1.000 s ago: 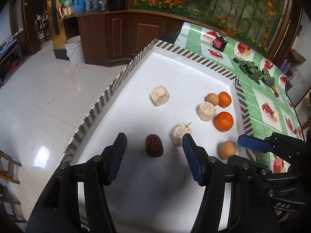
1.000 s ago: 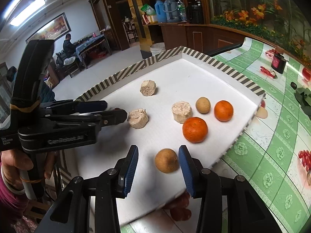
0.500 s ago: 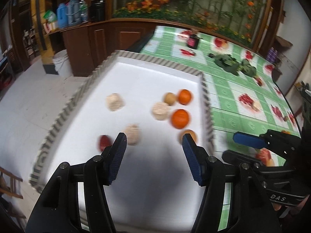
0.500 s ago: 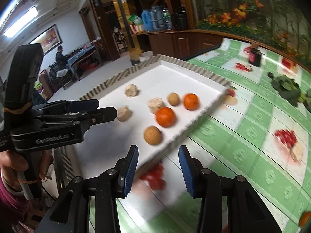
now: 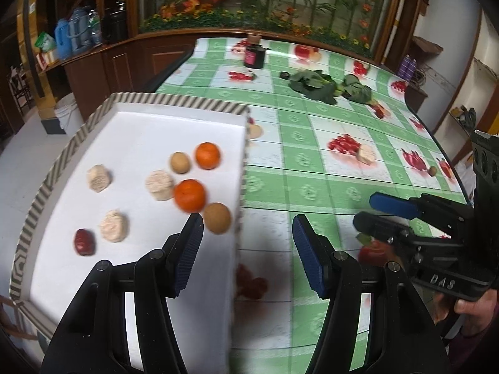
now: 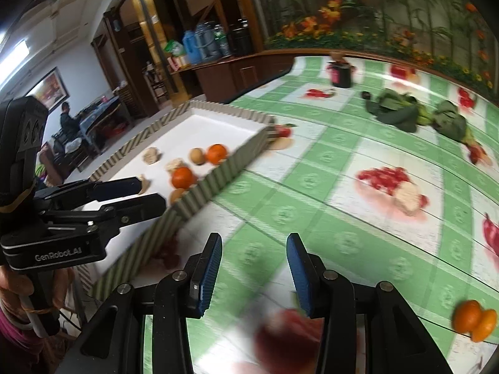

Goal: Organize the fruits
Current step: 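Grasp another brown round fruit with the right tool while the left tool grasps a tan cube, then carry the brown fruit and tan cube into the white tray and open both tools, then grasp an orange with the right tool while the left tool grasps a dark orange fruit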

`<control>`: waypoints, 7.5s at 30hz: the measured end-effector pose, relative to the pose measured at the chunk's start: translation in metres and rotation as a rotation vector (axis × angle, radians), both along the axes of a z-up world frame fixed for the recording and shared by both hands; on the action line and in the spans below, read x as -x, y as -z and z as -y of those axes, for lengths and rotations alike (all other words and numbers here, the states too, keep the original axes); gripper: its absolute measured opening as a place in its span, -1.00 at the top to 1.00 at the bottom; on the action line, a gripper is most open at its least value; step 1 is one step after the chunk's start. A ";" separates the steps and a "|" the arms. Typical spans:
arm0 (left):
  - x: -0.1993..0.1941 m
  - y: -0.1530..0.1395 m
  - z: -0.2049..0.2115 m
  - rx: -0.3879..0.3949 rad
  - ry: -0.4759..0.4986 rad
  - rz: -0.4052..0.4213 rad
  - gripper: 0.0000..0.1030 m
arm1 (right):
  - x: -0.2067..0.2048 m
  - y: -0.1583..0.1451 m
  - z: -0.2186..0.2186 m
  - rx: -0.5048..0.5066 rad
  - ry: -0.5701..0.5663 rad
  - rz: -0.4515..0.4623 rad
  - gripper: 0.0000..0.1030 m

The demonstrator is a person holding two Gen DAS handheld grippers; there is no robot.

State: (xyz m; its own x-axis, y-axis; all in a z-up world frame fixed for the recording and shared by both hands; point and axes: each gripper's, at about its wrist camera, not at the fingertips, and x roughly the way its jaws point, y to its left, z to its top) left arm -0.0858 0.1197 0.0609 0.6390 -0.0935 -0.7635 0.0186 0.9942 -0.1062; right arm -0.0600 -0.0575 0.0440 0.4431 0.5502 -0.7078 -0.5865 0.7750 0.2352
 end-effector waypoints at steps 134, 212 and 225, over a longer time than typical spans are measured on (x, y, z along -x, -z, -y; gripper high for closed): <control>-0.017 0.005 -0.136 0.059 -0.234 -0.046 0.40 | 0.004 0.011 -0.182 0.098 -0.315 -0.012 0.58; 0.004 -0.005 0.058 -0.050 -0.032 0.086 -0.02 | 0.023 -0.011 0.043 0.007 0.083 0.073 0.36; -0.008 0.008 0.108 -0.037 0.074 0.045 -0.02 | 0.030 -0.001 0.122 0.067 0.222 0.055 0.35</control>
State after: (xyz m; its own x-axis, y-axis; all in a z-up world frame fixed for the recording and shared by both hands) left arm -0.0782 0.0117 0.0531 0.6647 -0.1143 -0.7383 0.0965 0.9931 -0.0669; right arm -0.0896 -0.1791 0.0448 0.5867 0.3875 -0.7111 -0.4104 0.8992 0.1514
